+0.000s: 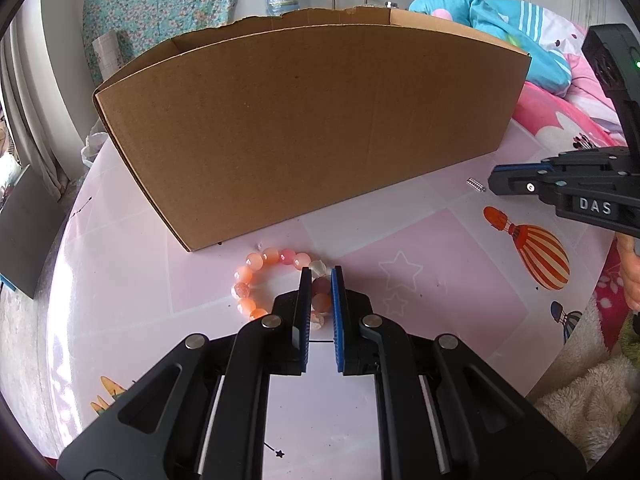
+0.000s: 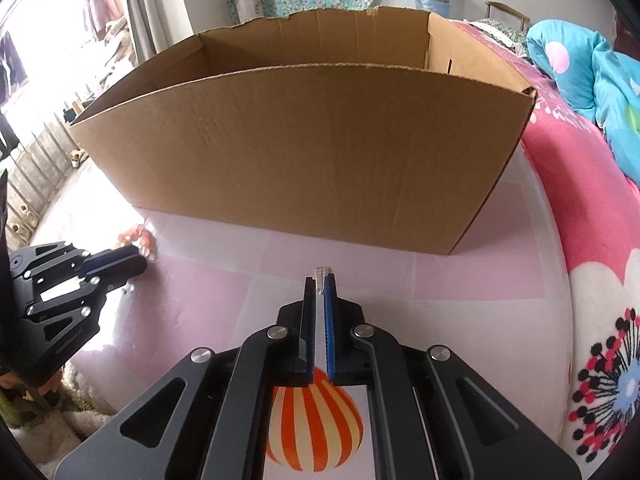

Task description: Organize jewelry

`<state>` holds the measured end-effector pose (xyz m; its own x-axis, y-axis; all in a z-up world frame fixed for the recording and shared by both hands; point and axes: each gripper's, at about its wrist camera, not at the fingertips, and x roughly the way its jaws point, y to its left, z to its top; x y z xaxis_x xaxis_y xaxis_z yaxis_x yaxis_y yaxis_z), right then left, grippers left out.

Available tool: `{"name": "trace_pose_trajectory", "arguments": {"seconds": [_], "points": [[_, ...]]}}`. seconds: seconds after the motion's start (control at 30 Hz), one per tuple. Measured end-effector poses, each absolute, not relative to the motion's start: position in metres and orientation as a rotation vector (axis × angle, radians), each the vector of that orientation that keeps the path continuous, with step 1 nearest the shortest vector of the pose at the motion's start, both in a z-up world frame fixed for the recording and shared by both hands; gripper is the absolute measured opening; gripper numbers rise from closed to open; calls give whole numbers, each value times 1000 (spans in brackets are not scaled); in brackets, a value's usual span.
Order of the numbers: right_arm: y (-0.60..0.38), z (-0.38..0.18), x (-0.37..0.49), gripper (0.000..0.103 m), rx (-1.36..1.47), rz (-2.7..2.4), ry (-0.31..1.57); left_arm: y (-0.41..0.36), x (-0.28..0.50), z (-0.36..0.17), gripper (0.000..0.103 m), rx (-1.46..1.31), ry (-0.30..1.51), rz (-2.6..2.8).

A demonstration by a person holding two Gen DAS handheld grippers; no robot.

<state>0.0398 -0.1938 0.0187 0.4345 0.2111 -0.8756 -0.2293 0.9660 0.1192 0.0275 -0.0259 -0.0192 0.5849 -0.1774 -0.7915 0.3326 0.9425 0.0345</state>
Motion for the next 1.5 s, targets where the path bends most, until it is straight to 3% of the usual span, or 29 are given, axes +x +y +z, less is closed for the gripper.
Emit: {"name": "trace_pose_trajectory", "arguments": {"seconds": [0.63,0.77,0.8,1.13,1.2,1.37,1.5], "points": [[-171,10,52,6,-25,315,1120,-28,28,-18,9,179,897,-304],[-184,15,54,34,15,267,1115,-27,28,-18,9,179,895,-306],[-186,16,54,35,22,260,1111,-27,29,-18,9,178,894,-305],[-167,10,54,34,-99,256,1075,-28,29,-19,9,179,892,-305],[-165,10,53,25,-104,274,1072,-28,29,-19,9,177,892,-305],[-166,10,52,17,-90,299,1067,-27,29,-20,9,178,890,-306],[-169,10,53,16,-70,295,1060,-27,29,-19,9,178,888,-306]]}}
